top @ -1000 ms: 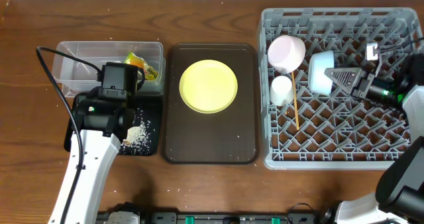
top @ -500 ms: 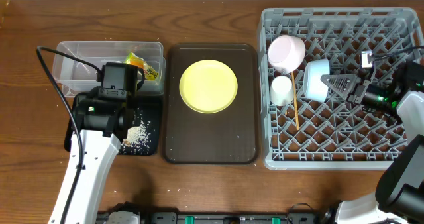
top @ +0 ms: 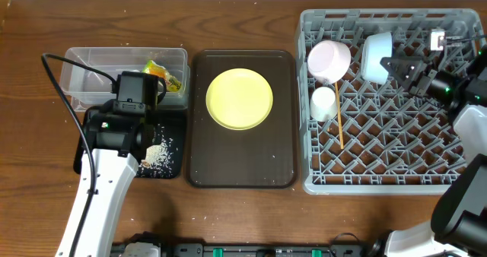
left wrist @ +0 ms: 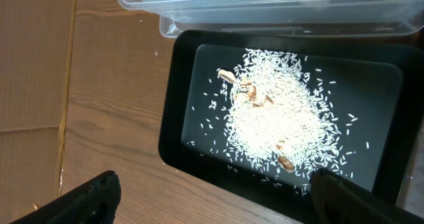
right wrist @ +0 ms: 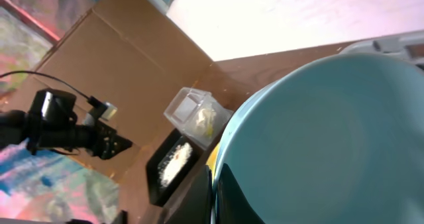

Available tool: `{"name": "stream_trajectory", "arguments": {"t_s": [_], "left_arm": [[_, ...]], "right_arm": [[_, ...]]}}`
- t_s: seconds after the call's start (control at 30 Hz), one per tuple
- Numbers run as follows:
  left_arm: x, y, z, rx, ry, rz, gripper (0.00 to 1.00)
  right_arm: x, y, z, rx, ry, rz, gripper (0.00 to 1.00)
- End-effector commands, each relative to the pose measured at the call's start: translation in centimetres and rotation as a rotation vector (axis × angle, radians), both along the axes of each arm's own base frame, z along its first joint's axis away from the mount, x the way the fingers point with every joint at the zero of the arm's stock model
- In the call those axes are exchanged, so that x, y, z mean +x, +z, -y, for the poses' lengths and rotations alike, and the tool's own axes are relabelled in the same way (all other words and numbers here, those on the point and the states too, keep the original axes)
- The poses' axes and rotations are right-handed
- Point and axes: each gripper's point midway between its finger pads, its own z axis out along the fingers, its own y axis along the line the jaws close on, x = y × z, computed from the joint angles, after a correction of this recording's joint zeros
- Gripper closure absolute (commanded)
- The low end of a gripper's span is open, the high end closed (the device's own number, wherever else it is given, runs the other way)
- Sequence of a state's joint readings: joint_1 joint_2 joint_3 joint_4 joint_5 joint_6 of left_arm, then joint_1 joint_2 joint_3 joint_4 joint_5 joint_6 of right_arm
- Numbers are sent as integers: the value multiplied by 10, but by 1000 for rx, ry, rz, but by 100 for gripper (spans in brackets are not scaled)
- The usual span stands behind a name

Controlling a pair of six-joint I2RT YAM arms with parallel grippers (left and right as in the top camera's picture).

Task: Sort waste into correct bins and load items into the dishwasher rack
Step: 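Release the blue bowl and raise the right gripper out of the rack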

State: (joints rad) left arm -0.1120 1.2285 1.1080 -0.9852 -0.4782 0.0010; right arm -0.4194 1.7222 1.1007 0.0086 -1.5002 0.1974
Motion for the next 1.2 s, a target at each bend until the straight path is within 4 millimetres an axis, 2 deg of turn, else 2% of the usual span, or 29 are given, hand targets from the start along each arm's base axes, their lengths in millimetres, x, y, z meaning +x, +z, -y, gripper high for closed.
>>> {"name": "stream_trajectory", "arguments": {"t_s": [0.0,0.17,0.47,0.63,0.73,0.87,1.0,1.03,1.17], "left_arm": [[1,4,-3,13,4,4,6],[1,4,-3,13,4,4,6],[1,4,-3,13,4,5,6],[1,4,-3,13,4,4,6],[1,4,-3,13,4,4,6],[1,4,-3,13,4,4,6],[1,4,-3,13,4,5,6],[1,4,-3,13,4,5,6],[1,4,-3,13,4,5,6]], "right_arm": [[1,-5,-10,30,44,-33,99],[4,-23,-18,57,95,-43,99],[11,-59,-12,97,85,-133,99],[13,-62,6,101,38,-144,97],[12,-62,26,129,-11,-188,96],[10,-62,50,176,-70,-259,82],[10,-63,73,212,-137,-320,57],[11,-63,79,220,-155,-334,54],[17,-55,98,232,-212,-349,50]]}}
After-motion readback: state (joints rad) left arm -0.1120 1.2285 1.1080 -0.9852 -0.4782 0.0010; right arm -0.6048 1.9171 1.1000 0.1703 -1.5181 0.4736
